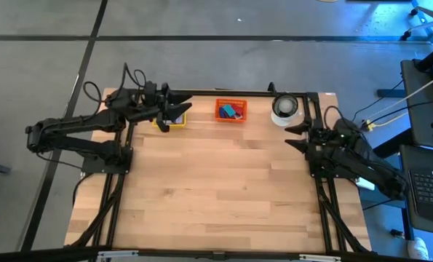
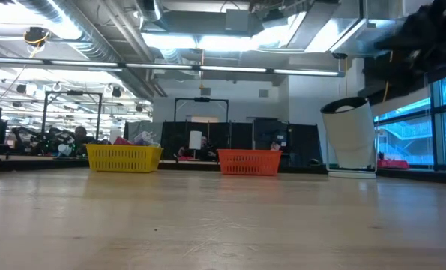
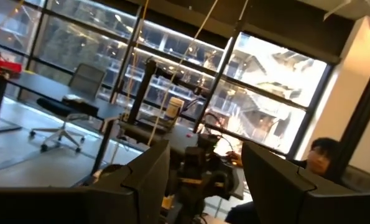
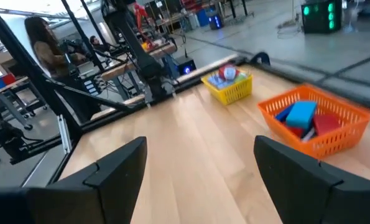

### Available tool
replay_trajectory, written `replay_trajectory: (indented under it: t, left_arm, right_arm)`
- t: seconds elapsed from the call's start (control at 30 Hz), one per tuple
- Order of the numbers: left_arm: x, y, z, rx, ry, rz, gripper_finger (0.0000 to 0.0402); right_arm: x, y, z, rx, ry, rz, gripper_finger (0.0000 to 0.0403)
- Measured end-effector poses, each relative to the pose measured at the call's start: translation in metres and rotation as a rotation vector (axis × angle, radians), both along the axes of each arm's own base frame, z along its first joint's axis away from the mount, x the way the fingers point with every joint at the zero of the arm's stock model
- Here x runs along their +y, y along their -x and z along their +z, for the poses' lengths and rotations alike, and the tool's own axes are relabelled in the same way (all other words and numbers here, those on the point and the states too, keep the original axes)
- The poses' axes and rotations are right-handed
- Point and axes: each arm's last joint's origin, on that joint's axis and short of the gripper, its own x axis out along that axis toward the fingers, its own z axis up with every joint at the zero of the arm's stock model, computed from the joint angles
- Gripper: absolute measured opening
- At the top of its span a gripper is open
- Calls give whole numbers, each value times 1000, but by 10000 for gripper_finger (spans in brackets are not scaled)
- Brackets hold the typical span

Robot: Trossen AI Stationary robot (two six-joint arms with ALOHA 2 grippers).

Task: Pick & Place Office items
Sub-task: Return to Home Position

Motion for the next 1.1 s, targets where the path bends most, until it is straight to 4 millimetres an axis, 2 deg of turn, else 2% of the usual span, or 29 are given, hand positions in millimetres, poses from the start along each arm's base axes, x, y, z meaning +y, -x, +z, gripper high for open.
replay_trajectory:
  t: [0.13,0.27,0.6,0.7,0.8,1.1]
  left_arm:
    - [-4,4,0,21,16,-17,196]
    - [-11,17,0,68,35,1,196]
    - [-31,67,0,152,12,125,196]
    - [-35,75,-12,136,15,125,196]
    - [-38,82,-33,103,32,121,196]
    - [-42,90,-89,-111,73,69,196]
  right_arm:
    - [-3,-6,-18,40,-42,-1,299]
    - [-5,-10,-31,59,-77,-5,299]
    - [-6,-11,-36,68,-81,-8,299]
    - [-6,-11,-37,70,-105,-11,299]
    - [-6,-11,-38,81,-136,-15,299]
    - [-6,-11,-39,85,-141,-16,299]
